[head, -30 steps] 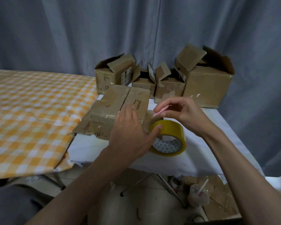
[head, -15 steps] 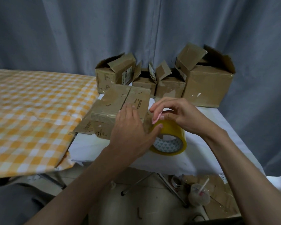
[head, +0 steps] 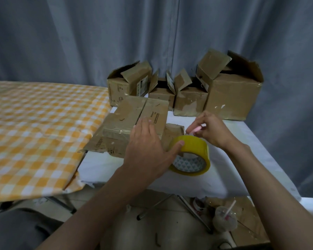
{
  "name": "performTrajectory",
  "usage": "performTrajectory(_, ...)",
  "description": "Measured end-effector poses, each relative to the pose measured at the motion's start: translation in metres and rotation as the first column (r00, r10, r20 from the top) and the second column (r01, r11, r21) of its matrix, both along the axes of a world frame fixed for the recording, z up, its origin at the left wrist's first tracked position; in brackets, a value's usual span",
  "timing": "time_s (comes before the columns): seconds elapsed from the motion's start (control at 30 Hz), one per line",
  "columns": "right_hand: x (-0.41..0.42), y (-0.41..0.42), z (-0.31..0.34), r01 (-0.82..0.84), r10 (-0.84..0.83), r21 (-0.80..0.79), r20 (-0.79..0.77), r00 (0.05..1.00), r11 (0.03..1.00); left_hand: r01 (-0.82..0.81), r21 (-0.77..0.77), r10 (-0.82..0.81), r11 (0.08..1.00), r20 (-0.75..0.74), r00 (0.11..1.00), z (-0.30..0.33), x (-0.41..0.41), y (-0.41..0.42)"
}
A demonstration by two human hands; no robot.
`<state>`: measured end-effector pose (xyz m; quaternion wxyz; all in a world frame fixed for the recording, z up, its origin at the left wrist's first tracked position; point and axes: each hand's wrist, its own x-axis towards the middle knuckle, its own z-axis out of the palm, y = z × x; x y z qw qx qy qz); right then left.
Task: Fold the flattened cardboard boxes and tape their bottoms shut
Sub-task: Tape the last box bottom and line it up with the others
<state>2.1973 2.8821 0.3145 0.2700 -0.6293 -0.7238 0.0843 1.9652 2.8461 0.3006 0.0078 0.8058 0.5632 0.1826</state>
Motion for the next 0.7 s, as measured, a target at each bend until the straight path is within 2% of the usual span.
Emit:
performTrajectory(0.13, 0.004, -0.001, -0.013, 0.037, -0.031, -0.077, 0.078, 0.996, 0.996, 0.0, 0.001, 0.0, 1.0, 0.0, 1.0, 0.0, 0.0, 0.0)
performTrajectory(0.27, 0.013, -0.011, -0.005, 0.077, -0.042, -0.319, 0.117, 0.992, 0.945, -0.002, 0.006, 0.002, 1.0, -0.021, 1.0, 0.002, 0.0, 0.001)
performTrajectory(0.3, 0.013, -0.013, -0.002, 0.08, -0.059, -0.333, 0.074, 0.996, 0.939, -0.004, 0.007, 0.005, 1.0, -0.023, 1.0, 0.002, 0.0, 0.002)
performTrajectory(0.33, 0.01, -0.016, 0.002, 0.075, -0.093, -0.316, -0.041, 0.995, 0.946, -0.006, 0.007, 0.006, 1.0, -0.025, 1.0, 0.002, 0.0, 0.002)
performTrajectory(0.4, -0.007, -0.025, 0.016, 0.023, -0.122, -0.278, -0.345, 0.931, 0.96, -0.011, 0.006, 0.011, 1.0, -0.026, 1.0, 0.002, 0.001, 0.002)
performTrajectory(0.43, -0.018, -0.029, 0.024, -0.012, -0.117, -0.289, -0.427, 0.897, 0.957, -0.014, 0.009, 0.014, 1.0, -0.022, 1.0, 0.003, 0.002, 0.002)
performTrajectory(0.53, -0.043, -0.034, 0.034, -0.088, -0.1, -0.443, -0.385, 0.917, 0.892, -0.013, 0.017, 0.013, 1.0, -0.01, 1.0, 0.003, 0.002, 0.001)
performTrajectory(0.6, -0.053, -0.035, 0.036, -0.067, -0.127, -0.522, -0.327, 0.936, 0.85, -0.009, 0.017, 0.009, 1.0, 0.0, 1.0, 0.004, 0.001, 0.0)
performTrajectory(0.7, -0.058, -0.034, 0.038, -0.068, -0.114, -0.504, -0.323, 0.94, 0.861, -0.002, 0.025, 0.002, 1.0, -0.019, 1.0, 0.006, 0.0, -0.001)
